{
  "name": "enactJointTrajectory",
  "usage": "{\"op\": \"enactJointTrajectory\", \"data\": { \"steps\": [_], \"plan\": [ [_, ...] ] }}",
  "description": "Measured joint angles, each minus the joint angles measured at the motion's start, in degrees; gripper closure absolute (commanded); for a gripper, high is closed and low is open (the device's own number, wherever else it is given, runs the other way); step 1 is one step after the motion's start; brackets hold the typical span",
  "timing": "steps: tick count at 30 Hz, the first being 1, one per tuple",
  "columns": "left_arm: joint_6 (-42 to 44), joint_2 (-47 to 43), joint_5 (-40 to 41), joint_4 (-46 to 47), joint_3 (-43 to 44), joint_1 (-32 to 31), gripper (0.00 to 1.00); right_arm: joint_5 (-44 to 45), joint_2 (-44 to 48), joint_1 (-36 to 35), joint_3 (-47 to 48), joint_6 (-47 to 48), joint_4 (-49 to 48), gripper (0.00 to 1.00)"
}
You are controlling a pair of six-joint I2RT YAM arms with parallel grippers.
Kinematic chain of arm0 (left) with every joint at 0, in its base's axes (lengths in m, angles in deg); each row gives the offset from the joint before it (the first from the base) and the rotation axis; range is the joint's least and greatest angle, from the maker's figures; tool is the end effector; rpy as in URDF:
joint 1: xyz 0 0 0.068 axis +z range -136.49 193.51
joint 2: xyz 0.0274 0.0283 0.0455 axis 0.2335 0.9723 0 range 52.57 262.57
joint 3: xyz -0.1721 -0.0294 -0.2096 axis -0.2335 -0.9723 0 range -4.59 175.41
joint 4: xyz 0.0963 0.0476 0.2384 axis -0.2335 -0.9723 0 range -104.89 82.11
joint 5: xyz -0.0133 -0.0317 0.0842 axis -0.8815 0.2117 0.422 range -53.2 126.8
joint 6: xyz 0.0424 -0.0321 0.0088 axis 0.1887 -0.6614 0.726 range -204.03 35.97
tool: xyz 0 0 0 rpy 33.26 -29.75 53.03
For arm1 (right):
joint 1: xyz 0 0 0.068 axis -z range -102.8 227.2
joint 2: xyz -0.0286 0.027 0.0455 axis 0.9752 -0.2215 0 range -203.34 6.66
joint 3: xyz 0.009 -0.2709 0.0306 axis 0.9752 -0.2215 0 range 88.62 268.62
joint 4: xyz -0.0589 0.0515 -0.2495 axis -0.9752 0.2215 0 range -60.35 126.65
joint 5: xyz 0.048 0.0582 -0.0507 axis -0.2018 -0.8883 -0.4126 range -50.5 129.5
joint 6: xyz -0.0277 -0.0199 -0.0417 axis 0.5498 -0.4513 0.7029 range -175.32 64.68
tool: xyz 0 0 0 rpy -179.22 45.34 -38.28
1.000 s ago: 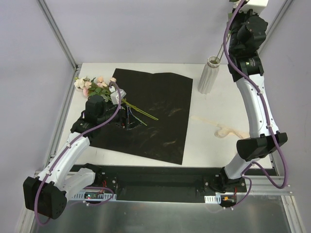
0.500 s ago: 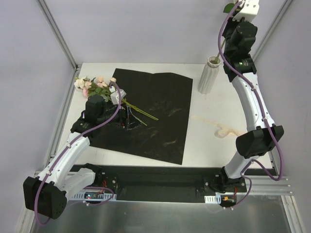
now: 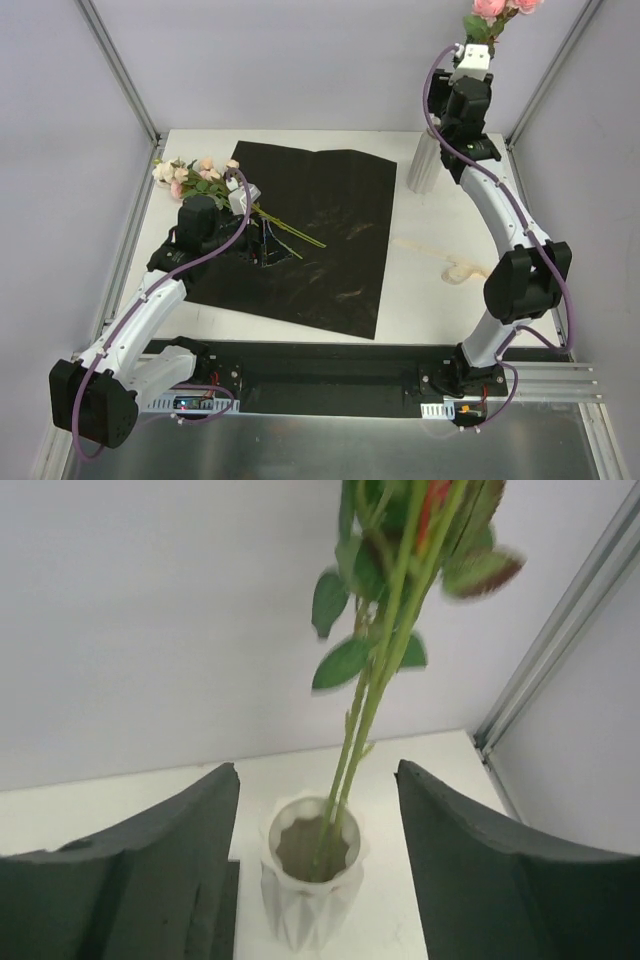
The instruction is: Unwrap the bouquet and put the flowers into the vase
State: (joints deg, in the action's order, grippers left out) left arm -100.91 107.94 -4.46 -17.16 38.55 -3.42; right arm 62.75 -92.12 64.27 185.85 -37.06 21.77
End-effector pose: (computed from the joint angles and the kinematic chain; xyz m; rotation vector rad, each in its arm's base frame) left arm 0.1999 -0.0854 0.3005 0.4978 1.9396 -1.0826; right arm 0.4055 0.0787 0.4394 -0.0687 1.4786 -0.3713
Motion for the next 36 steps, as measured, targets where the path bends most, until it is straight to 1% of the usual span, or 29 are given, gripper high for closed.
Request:
{"op": "enactJointTrajectory", "data": {
  "steps": [1,2,7,11,14,16,19,22,26,27,30,33,36],
  "plan": [
    [0.00,0.09,0.07,0.02,0.00,0.00,0.31,0.02,0.02,-0.15,-1.01,-0.22,0.11,0.23],
    [0.00,0.13,0.20,0.02,0.00,0.00,0.31,0.07,0.09,-0.48,-1.90,-0.39,0.50,0.20],
    [0.00,0.13,0.92,0.02,0.00,0.00,0.31,1.49,1.75,-3.32,-5.16,-2.71,5.33,0.20],
    [-0.02,0.50,1.29,0.09,0.00,0.00,0.31,1.42,6.56,-7.52,-11.23,-7.06,8.70,0.20],
    [-0.04,1.38,1.46,0.07,0.00,0.00,0.31,0.68,10.34,-12.76,-17.77,-11.08,9.46,0.20],
    [-0.04,1.95,1.86,0.04,0.00,0.00,0.32,-0.17,10.80,-17.57,-21.35,-13.70,9.51,0.21],
    [-0.26,2.51,3.34,0.04,-0.02,0.00,0.33,-1.79,7.54,-25.09,-25.14,-17.25,9.53,0.21],
    [-0.94,2.80,6.05,0.07,-0.37,0.00,0.36,-3.28,0.76,-31.47,-26.27,-18.93,9.42,0.21],
    [-4.39,4.04,11.96,-0.26,-1.53,0.17,0.38,-3.82,-4.09,-38.01,-29.09,-17.81,8.52,0.21],
    [-5.68,4.63,14.08,-0.46,-1.97,0.50,0.41,-3.93,-4.26,-39.23,-29.73,-17.29,8.11,0.21],
    [-11.39,6.93,17.84,-0.50,-3.76,4.33,0.45,-4.61,-4.26,-40.68,-30.45,-16.02,5.55,0.21],
    [-17.44,11.19,19.65,0.04,-4.81,11.08,0.45,-5.35,-4.26,-39.60,-30.45,-15.45,2.75,0.21],
    [-21.84,16.20,21.68,1.14,-4.26,14.69,0.46,-5.57,-4.09,-38.62,-31.45,-14.97,0.42,0.21]
  ]
}}
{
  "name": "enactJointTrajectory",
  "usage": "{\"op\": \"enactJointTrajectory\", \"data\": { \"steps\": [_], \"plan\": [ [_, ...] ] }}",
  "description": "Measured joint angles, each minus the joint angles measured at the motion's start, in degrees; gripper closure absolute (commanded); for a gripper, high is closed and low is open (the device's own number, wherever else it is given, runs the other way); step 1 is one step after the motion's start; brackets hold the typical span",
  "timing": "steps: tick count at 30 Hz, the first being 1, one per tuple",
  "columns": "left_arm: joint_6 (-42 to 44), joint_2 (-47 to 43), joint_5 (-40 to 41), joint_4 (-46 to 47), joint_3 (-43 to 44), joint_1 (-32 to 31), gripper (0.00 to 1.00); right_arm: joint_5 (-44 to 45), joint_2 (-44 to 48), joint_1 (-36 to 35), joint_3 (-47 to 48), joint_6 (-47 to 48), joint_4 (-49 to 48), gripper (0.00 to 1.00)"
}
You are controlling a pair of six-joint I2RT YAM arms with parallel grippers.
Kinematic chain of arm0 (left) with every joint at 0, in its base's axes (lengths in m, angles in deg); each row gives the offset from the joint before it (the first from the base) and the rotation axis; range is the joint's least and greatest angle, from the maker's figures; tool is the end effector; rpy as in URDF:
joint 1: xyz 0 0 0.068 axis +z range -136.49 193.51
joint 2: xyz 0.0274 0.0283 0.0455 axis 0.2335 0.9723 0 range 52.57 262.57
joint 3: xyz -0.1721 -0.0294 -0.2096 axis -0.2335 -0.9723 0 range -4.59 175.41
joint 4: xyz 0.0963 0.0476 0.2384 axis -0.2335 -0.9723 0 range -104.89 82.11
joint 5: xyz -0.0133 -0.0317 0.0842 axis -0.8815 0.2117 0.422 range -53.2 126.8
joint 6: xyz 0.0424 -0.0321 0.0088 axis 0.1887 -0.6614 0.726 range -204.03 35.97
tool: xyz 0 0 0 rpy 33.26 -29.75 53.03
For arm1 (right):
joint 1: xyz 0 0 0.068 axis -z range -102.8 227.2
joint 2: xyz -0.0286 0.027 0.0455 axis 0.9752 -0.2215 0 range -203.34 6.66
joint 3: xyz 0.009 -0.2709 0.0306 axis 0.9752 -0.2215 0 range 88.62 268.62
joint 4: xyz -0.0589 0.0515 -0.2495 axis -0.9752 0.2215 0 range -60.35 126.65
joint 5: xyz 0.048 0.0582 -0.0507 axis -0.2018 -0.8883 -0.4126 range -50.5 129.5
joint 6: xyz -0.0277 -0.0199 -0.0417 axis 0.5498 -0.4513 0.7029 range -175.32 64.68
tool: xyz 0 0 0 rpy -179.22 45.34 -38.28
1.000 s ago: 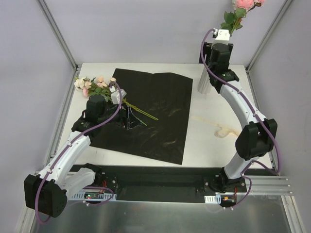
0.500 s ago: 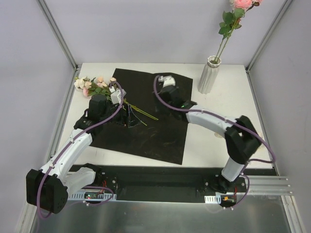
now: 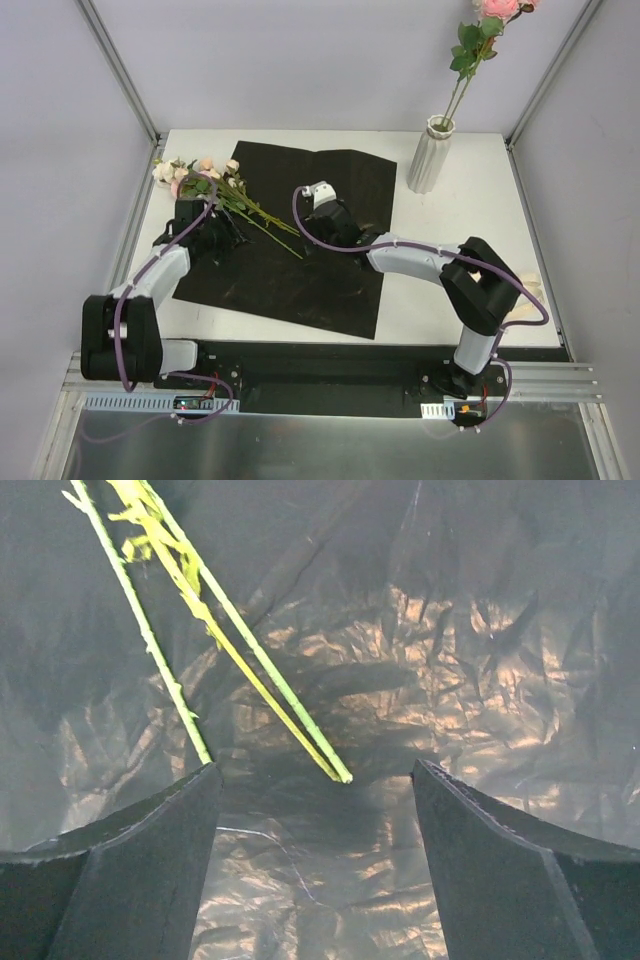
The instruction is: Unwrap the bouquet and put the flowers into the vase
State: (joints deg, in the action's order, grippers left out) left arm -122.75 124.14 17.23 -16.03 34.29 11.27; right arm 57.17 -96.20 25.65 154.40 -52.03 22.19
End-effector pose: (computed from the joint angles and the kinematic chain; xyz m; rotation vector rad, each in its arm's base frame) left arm 0.2560 -0.0219 0.2118 -0.5582 2.2841 -0.7537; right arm 0.2597 0.3098 0.2176 -0.7829 1.9131 0.1977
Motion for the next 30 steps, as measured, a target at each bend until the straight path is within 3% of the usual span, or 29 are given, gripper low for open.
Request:
{"op": "enactJointTrajectory", "data": {
  "steps": [6,17,24,30],
  "plan": [
    [-6.75,11.67,1.86,3.96,6.45,2.27,0.53,-0.70,1.75,1.16,-4.39,0.13,-1.57,0.21],
    [-16.39,29.44,1.62,25.64,8.55,4.85,0.62,-3.32,3.82,5.03,-6.62,-1.99,-4.09,0.21],
    [-20.70,35.01,0.46,39.26,8.11,4.87,0.78,-4.63,3.82,5.07,-6.62,-2.91,-4.37,0.21],
    [-23.50,38.03,-0.55,45.83,7.17,4.87,0.98,-5.14,3.82,5.31,-6.62,-3.67,-4.37,0.21]
  ]
}}
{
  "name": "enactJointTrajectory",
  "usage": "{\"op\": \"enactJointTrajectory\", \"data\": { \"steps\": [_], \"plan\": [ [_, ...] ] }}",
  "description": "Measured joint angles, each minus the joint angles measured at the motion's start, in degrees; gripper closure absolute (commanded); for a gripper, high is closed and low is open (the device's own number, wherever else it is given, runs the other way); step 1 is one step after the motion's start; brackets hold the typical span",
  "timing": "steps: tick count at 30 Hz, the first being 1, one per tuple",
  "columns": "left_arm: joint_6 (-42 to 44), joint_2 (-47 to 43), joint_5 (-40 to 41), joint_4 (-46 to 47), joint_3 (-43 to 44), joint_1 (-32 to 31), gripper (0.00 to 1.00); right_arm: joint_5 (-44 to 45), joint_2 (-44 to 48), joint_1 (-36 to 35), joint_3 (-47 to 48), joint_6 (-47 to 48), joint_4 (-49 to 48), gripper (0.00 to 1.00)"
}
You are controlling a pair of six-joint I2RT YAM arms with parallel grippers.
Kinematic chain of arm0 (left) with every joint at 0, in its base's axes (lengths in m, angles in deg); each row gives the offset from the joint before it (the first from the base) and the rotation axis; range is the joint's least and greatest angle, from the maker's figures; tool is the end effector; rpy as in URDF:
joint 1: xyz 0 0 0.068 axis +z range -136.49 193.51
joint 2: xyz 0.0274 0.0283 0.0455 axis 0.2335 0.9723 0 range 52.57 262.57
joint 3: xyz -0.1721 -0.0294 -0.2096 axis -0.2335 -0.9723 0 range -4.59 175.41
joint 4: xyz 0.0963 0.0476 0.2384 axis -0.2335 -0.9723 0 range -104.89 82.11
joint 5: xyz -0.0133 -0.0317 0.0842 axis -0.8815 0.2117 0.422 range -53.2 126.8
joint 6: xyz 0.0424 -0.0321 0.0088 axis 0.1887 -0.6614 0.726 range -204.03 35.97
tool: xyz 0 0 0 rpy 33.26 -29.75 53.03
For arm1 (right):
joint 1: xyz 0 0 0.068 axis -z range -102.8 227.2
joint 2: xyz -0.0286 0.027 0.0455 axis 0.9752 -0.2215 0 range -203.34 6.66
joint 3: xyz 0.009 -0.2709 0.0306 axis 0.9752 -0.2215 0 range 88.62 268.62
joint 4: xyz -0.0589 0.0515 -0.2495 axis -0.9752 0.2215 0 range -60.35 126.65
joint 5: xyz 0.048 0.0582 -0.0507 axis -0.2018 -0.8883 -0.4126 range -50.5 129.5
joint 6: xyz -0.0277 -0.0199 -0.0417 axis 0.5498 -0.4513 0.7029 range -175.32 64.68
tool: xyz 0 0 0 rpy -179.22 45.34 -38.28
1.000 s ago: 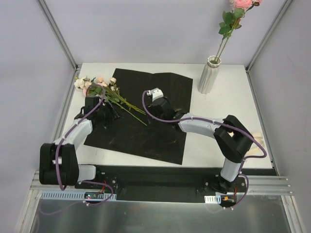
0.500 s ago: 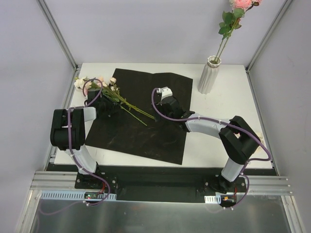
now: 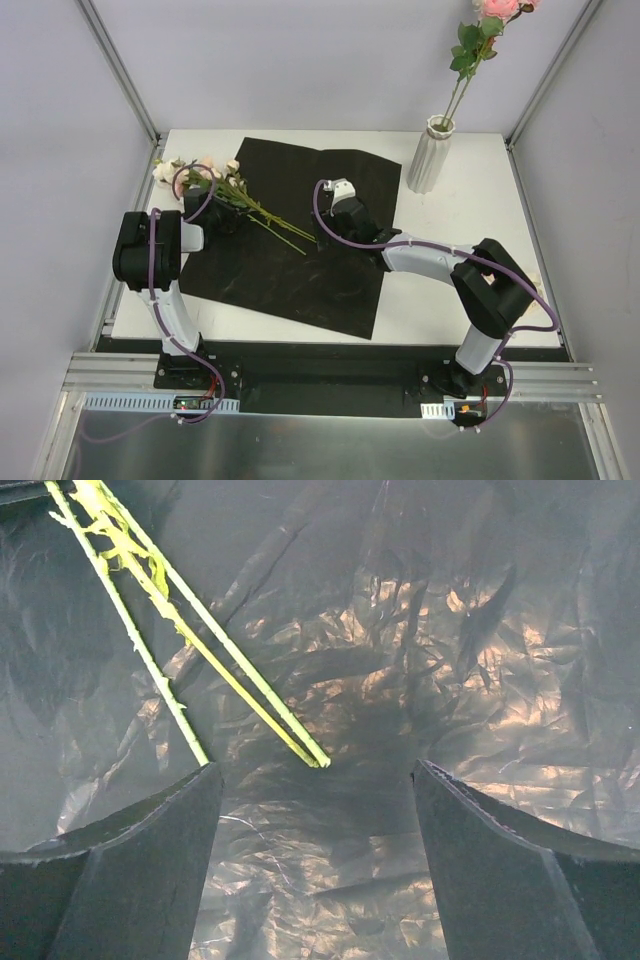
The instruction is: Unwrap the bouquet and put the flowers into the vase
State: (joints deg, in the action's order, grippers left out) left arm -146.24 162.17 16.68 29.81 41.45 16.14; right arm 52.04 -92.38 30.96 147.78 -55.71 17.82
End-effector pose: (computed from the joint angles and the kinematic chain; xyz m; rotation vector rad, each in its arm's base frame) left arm 0.3683 0.0047 0.1226 -0.9426 1.9255 -0.9910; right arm 0.2710 0.2719 0.2120 -0.6758 1.9454 0.2809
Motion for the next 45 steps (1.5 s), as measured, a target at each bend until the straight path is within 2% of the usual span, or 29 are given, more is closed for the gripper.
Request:
{"op": "enactJointTrajectory", "data": {
  "steps": [4,10,14,20,28,34,40,45],
  "plan": [
    [0.66,-1.95,0.15,0.50,-1.97,0.00,1.00,0.00,0.00,0.13,0.00,-0.31,-0.02,0.21],
    [3.96,-13.18,1.36,-5.99,-4.15,0.00,1.00,-0.02,0.00,0.31,0.00,-0.61,-0.02,0.21],
    [6.86,-21.70,3.02,-16.09,-2.21,-0.02,1.00,-0.02,0.00,0.42,0.00,-0.74,0.00,0.21],
    [12.41,-28.46,7.67,-34.12,5.14,-0.02,1.00,-0.02,0.00,0.68,0.00,-1.16,0.07,0.21],
    [17.49,-36.96,9.53,-46.80,2.47,-0.02,1.00,-0.07,0.00,0.79,0.00,-1.64,0.42,0.21],
    [23.45,-42.29,5.07,-50.05,2.62,-0.02,1.00,-0.55,-0.02,0.96,0.02,-1.90,1.25,0.21],
    [28.52,-47.43,2.08,-50.66,6.75,-0.02,1.00,-1.05,-0.07,1.27,0.09,-2.10,1.84,0.21],
    [28.28,-45.77,2.21,-49.83,8.28,-0.02,1.00,-1.03,-0.07,1.27,0.09,-2.21,2.12,0.21]
  ]
}}
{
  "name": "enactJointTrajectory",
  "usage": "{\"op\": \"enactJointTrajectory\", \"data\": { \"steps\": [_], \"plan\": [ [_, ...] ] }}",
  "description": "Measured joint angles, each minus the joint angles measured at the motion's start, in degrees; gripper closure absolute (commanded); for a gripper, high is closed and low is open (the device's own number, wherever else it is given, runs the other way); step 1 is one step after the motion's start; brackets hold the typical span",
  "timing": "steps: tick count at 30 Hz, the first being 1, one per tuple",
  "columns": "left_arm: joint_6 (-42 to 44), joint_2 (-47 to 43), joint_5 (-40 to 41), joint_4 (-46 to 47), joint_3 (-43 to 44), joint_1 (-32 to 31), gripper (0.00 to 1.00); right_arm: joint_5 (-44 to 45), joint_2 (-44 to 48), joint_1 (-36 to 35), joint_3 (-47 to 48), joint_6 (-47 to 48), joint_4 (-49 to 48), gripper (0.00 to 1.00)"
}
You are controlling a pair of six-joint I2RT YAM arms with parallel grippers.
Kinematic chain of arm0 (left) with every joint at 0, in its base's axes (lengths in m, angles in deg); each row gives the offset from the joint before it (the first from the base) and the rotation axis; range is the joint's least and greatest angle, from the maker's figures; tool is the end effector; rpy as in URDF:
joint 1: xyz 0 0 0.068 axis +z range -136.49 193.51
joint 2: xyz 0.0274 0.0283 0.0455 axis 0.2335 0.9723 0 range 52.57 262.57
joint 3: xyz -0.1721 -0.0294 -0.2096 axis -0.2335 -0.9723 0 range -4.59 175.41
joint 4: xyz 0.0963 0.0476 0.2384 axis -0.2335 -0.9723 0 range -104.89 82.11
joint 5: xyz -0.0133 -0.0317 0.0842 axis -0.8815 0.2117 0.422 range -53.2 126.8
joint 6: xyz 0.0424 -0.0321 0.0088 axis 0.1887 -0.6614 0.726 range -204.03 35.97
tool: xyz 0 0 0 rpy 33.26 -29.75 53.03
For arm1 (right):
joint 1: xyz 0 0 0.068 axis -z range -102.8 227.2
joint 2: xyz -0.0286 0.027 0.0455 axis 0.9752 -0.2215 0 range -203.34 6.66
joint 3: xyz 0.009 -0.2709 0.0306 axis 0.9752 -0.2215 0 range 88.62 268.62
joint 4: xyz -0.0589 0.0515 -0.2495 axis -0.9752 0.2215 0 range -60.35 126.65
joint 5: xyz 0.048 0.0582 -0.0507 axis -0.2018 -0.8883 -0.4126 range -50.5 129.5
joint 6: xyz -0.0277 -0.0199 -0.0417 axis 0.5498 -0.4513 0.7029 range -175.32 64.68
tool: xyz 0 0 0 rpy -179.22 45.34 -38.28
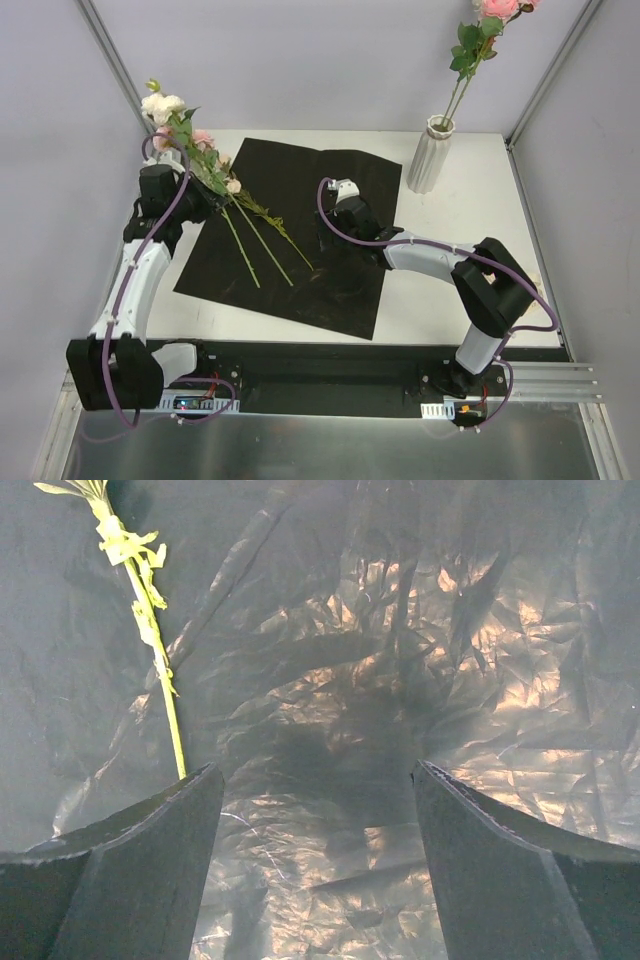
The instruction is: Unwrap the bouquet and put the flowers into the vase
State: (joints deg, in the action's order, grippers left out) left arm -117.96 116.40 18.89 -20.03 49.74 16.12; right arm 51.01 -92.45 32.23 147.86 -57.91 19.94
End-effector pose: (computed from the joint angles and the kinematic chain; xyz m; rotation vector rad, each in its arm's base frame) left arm 0.2558 0.0007 0.3294 -0.4191 1.9435 -0.6621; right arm 0.2755 0.2652 0.2084 -0.6443 1.9977 0.2931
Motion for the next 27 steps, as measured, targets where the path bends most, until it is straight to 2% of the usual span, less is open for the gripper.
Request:
{"op": "enactJointTrajectory", "data": {
  "steps": [7,10,13,15,18,22,27],
  "plan": [
    [-2.67,21.49,-2.49,0.94,2.58,0.02,1.00,-2.47,0.00,0.02,-0.04,0.28,-0.66,0.20],
    [-2.95,27.78,-4.87,0.90,1.92,0.00,1.00,-11.41,-0.33,0.15,0.02,0.87,-2.43,0.19],
    [-2.91,27.65,-6.34,1.31,1.16,0.00,1.00,-20.46,-4.85,-0.70,5.51,2.54,-1.49,0.19],
    [-2.86,26.97,-7.15,2.03,1.11,0.02,1.00,-22.56,-9.29,-1.90,11.89,4.11,1.90,0.18],
    [-2.84,25.64,-8.22,2.99,0.92,0.00,1.00,-23.15,-15.26,-3.87,21.59,5.86,5.99,0.18],
    [-2.82,24.50,-9.51,3.50,0.09,0.00,1.00,-25.51,-18.73,-5.01,29.00,7.10,9.55,0.19],
    [-2.82,23.37,-11.45,3.43,-0.76,0.00,1.00,-24.65,-23.80,-4.87,38.77,7.80,13.14,0.30]
  ]
}}
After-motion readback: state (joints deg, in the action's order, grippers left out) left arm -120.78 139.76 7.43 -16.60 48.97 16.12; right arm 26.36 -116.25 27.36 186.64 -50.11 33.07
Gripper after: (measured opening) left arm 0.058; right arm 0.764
